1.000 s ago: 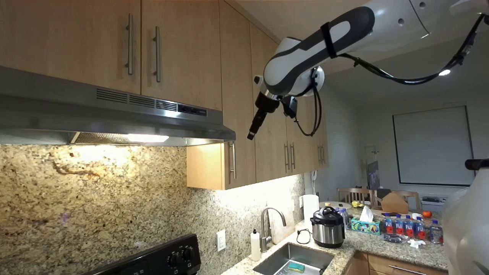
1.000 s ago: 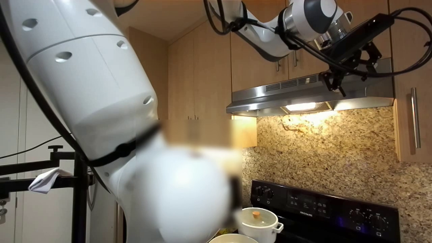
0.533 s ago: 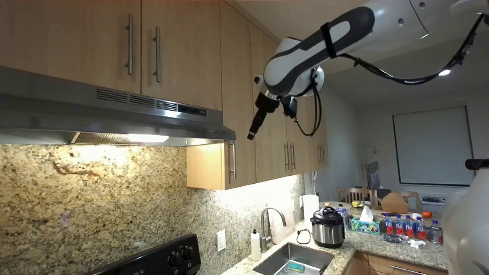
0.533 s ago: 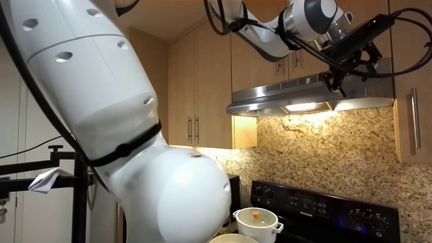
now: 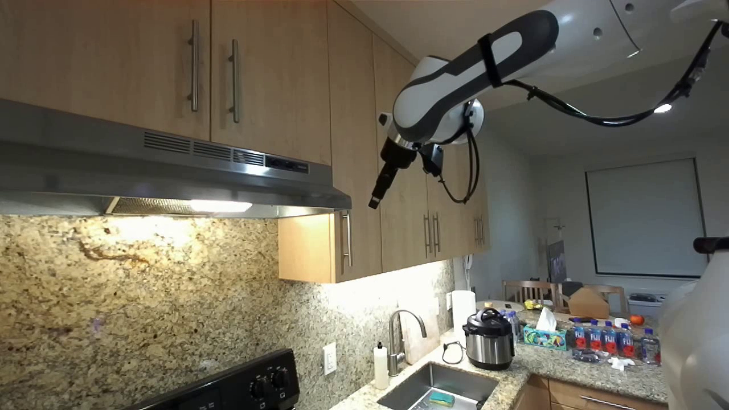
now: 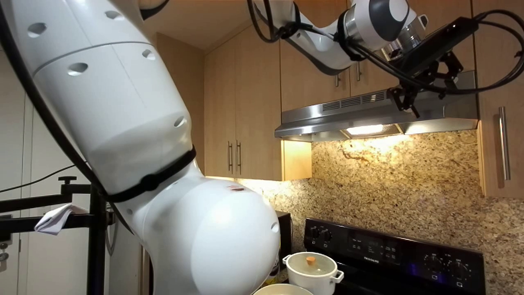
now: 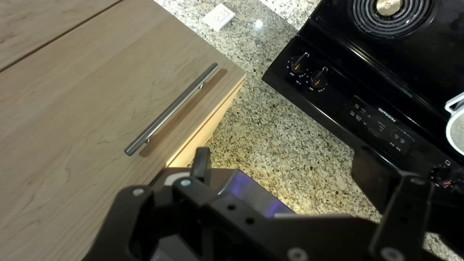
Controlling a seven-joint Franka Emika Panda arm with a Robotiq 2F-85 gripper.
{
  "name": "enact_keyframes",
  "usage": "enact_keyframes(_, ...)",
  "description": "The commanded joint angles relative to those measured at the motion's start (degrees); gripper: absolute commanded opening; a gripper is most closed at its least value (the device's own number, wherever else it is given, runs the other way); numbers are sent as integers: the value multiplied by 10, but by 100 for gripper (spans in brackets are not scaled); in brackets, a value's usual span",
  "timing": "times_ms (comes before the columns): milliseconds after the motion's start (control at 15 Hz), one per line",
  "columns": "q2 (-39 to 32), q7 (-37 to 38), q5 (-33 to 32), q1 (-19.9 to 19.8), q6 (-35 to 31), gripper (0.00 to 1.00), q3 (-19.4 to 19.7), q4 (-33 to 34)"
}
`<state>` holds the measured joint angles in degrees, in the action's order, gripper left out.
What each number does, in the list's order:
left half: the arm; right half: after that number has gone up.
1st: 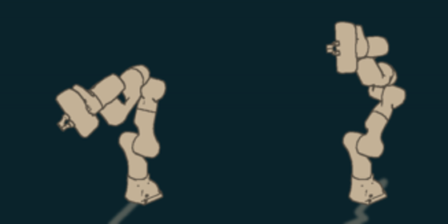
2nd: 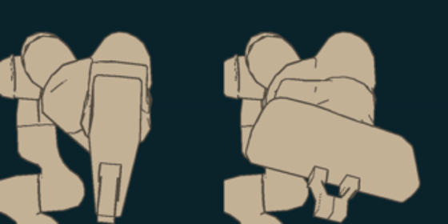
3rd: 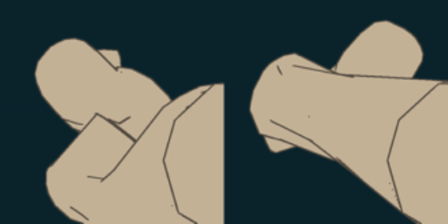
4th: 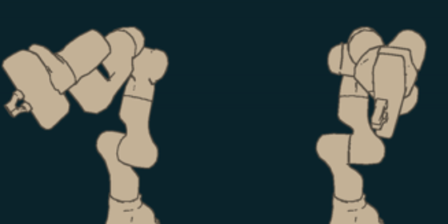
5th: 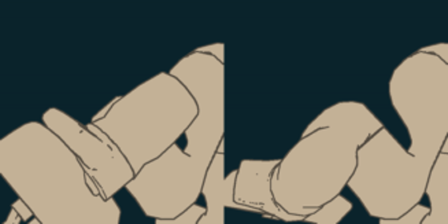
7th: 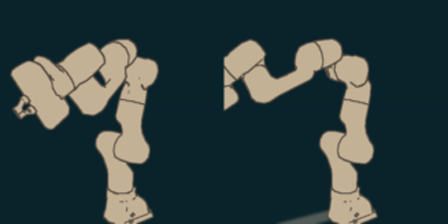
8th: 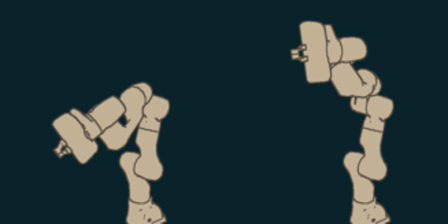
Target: Turn off the stove hood light
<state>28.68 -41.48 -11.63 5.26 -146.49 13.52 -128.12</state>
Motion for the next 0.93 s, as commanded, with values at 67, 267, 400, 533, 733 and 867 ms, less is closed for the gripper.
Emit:
enact_keyframes(67, -7, -8, 8, -9, -3, 100, -9, 12)
enact_keyframes(267, -22, -6, 10, -6, -20, 100, -10, 36)
enact_keyframes(400, -34, -3, 11, -6, -38, 100, -11, 58)
enact_keyframes(533, -46, -12, 22, 4, -55, 100, -6, 83)
enact_keyframes(733, -81, -31, 34, 19, -88, 100, -1, 117)
enact_keyframes(867, -100, -58, 44, 37, -100, 100, 2, 133)
